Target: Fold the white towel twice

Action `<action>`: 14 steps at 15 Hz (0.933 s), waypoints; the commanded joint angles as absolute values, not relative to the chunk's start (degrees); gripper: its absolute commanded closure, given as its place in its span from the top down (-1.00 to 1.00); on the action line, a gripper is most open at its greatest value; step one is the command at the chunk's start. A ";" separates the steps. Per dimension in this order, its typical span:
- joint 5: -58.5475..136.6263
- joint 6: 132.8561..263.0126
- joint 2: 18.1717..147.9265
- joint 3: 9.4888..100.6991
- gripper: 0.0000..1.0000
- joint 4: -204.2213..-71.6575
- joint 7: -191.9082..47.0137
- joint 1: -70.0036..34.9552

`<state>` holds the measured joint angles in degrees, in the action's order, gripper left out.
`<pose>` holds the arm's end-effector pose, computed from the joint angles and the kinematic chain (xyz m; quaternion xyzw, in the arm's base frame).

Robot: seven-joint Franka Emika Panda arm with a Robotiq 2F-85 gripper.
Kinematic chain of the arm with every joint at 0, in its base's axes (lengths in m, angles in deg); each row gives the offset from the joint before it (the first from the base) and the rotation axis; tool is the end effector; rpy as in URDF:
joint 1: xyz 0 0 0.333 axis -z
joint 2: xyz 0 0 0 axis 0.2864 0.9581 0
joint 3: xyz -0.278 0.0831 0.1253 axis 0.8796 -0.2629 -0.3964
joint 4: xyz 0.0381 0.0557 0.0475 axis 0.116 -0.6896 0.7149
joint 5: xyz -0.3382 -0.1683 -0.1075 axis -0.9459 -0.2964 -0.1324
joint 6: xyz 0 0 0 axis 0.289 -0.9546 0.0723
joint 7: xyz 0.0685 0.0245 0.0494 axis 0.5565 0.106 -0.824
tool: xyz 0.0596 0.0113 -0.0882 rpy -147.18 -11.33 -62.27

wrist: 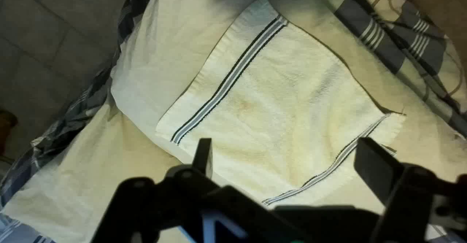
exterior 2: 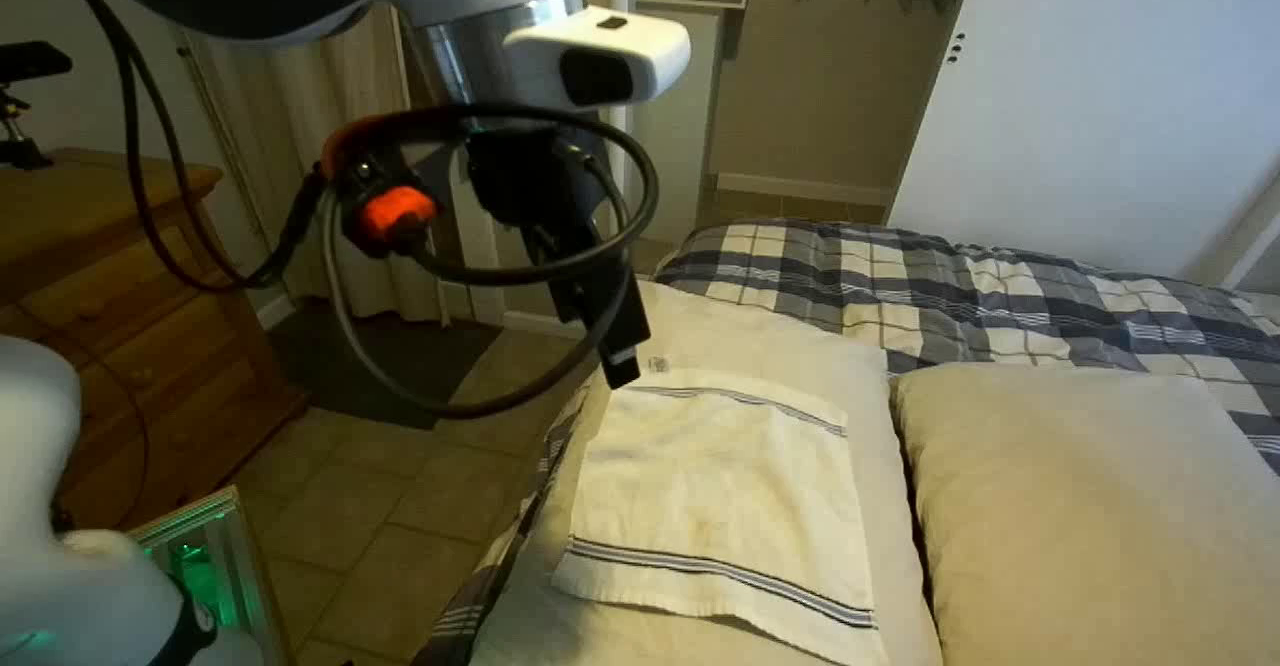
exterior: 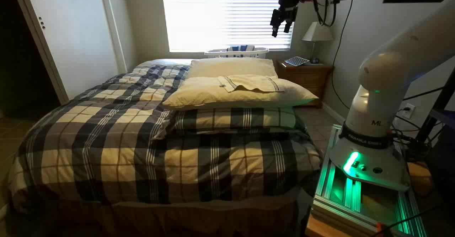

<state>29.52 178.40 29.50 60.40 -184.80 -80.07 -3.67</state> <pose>0.3435 -0.1636 0.5461 0.9851 -0.1204 0.0964 0.0756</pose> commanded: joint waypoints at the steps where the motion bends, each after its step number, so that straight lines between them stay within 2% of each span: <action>1: 29.39 178.17 29.52 60.60 1.00 -184.60 -79.98 -3.94; 6: 29.39 178.17 29.52 60.60 1.00 -184.60 -79.98 -3.94; 14: 25.68 184.33 53.01 61.68 1.00 -166.87 -86.11 -5.18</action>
<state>26.91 181.90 41.79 60.58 -175.83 -83.27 -4.13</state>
